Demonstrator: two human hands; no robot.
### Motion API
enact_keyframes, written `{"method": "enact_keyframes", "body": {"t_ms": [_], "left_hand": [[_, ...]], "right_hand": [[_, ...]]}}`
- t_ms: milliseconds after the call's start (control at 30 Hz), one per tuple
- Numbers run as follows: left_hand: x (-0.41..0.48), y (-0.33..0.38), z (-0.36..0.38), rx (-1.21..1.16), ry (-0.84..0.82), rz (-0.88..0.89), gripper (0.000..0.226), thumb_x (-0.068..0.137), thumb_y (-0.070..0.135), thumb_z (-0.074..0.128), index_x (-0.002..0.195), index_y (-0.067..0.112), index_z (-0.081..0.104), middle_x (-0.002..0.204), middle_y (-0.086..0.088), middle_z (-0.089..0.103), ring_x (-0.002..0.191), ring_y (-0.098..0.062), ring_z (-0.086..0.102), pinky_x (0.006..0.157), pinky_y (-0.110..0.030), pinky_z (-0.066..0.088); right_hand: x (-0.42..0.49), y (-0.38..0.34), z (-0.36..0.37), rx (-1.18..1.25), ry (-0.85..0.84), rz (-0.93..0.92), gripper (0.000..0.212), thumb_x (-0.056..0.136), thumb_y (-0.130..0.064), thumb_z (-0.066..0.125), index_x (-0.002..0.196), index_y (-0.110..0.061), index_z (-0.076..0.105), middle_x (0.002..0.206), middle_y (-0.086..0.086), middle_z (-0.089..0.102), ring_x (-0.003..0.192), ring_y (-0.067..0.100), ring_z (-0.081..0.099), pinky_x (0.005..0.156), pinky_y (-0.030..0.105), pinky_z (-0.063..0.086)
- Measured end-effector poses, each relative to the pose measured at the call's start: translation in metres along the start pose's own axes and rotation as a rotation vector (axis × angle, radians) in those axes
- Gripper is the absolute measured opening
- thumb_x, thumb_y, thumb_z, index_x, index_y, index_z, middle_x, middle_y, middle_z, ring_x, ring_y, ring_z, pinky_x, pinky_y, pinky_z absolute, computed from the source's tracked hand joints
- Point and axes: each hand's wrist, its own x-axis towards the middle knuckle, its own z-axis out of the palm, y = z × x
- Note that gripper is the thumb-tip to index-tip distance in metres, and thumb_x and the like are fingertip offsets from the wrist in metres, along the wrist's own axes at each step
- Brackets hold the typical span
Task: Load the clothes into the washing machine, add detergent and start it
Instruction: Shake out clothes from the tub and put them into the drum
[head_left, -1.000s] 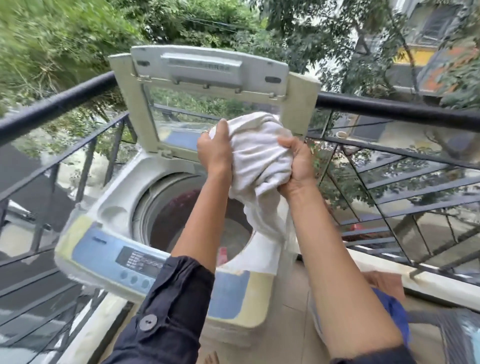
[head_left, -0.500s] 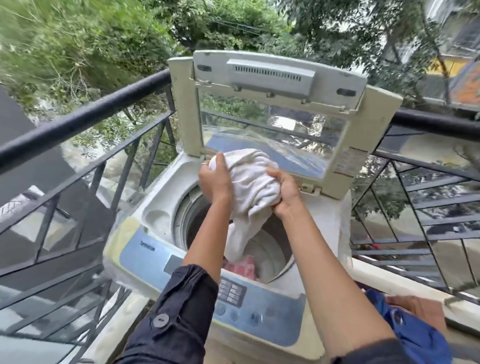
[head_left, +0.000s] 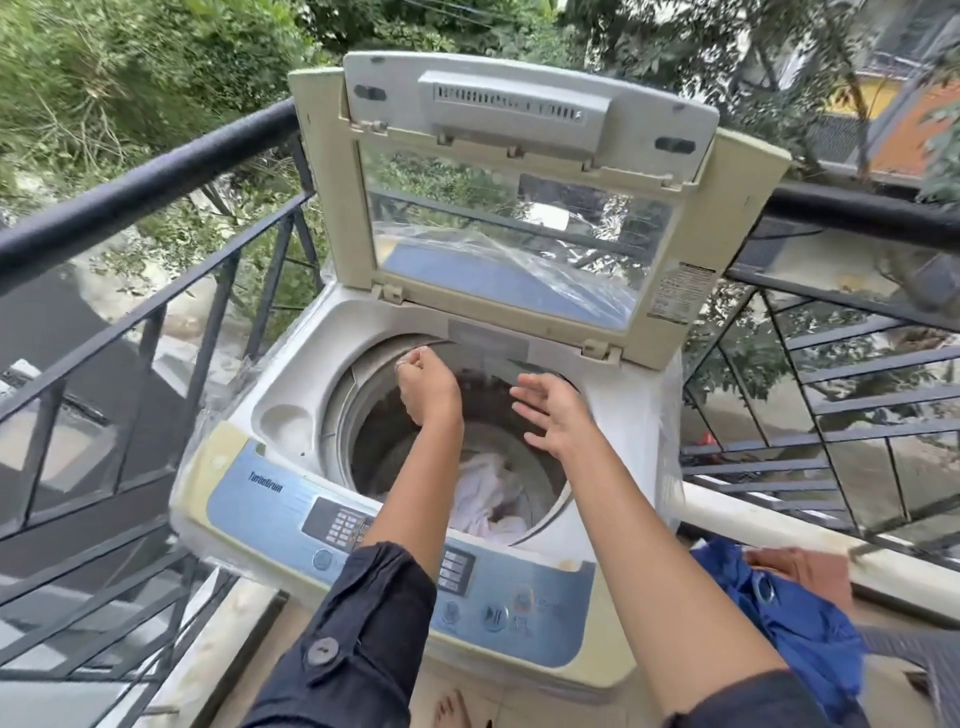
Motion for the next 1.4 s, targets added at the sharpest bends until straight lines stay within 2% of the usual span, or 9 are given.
{"method": "enact_keyframes", "body": {"t_ms": [167,333,567,800,967,1167,1233,1300,1400], "left_hand": [[-0.028,-0.023,0.036,-0.002,-0.152,0.086,0.017,0.093,0.025,0.040,0.100,0.016,0.054,0.103,-0.005,0.072,0.105,-0.026,0.064,0.100,-0.038,0.043],[-0.076,-0.037,0.080,-0.008,-0.245,0.170,0.011,0.092,0.020,0.042,0.095,0.020,0.053,0.085,0.001,0.070,0.097,-0.024,0.067,0.099,-0.038,0.046],[-0.192,-0.078,0.161,0.105,-0.371,0.275,0.022,0.092,0.016,0.042,0.103,0.014,0.061,0.097,-0.007,0.072,0.094,-0.026,0.066,0.093,-0.038,0.048],[-0.284,-0.161,0.245,0.140,-0.448,0.039,0.017,0.090,0.020,0.042,0.092,0.025,0.058,0.085,0.005,0.072,0.098,-0.020,0.065,0.097,-0.036,0.045],[-0.322,-0.226,0.284,0.328,-0.507,-0.030,0.018,0.090,0.029,0.045,0.095,0.021,0.060,0.102,0.001,0.072,0.105,-0.023,0.060,0.093,-0.034,0.042],[-0.329,-0.300,0.318,0.664,-0.672,-0.059,0.029,0.090,0.032,0.052,0.111,0.013,0.057,0.120,-0.009,0.062,0.113,-0.029,0.055,0.091,-0.032,0.040],[-0.321,-0.333,0.334,0.730,-0.721,-0.047,0.035,0.090,0.032,0.056,0.118,0.010,0.056,0.123,-0.008,0.061,0.114,-0.027,0.055,0.089,-0.029,0.039],[-0.310,-0.367,0.347,0.742,-0.750,-0.020,0.034,0.087,0.024,0.061,0.118,0.009,0.056,0.121,-0.010,0.061,0.115,-0.026,0.056,0.092,-0.029,0.040],[-0.290,-0.430,0.367,0.812,-0.785,0.072,0.014,0.083,0.016,0.065,0.089,0.023,0.055,0.093,-0.002,0.060,0.108,-0.025,0.056,0.092,-0.032,0.040]], "right_hand": [[-0.010,-0.003,-0.033,0.084,0.007,-0.075,0.023,0.096,-0.024,0.038,0.086,-0.023,0.059,0.086,-0.006,0.063,0.098,0.015,0.058,0.103,0.037,0.031],[-0.019,-0.008,-0.087,0.106,0.080,-0.179,0.020,0.095,-0.024,0.042,0.084,-0.023,0.058,0.082,-0.005,0.063,0.074,0.007,0.060,0.071,0.025,0.039],[-0.040,-0.009,-0.211,0.167,0.255,-0.332,0.020,0.096,-0.012,0.041,0.084,-0.018,0.056,0.063,-0.006,0.063,0.050,-0.001,0.057,0.048,0.015,0.037],[-0.054,0.011,-0.357,0.171,0.409,-0.285,0.017,0.095,-0.010,0.042,0.090,-0.013,0.058,0.079,0.005,0.060,0.068,0.009,0.056,0.054,0.016,0.041],[-0.044,0.049,-0.451,0.060,0.591,-0.203,0.012,0.081,-0.026,0.056,0.072,-0.024,0.063,0.088,0.002,0.066,0.091,0.021,0.064,0.084,0.044,0.052],[-0.016,0.094,-0.525,0.133,0.727,-0.112,0.007,0.091,-0.004,0.050,0.092,-0.008,0.055,0.065,0.001,0.054,0.041,-0.003,0.056,0.047,0.009,0.042],[0.008,0.123,-0.549,0.127,0.760,-0.098,0.010,0.090,-0.003,0.051,0.093,-0.005,0.060,0.072,0.008,0.059,0.060,-0.003,0.066,0.054,0.009,0.042],[0.036,0.156,-0.570,0.095,0.784,-0.040,0.011,0.087,-0.010,0.057,0.093,-0.007,0.066,0.092,0.014,0.066,0.099,0.023,0.065,0.075,0.026,0.045],[0.085,0.215,-0.601,0.012,0.799,0.074,0.018,0.085,-0.014,0.061,0.090,0.002,0.066,0.091,0.018,0.064,0.088,0.025,0.056,0.076,0.035,0.041]]}}
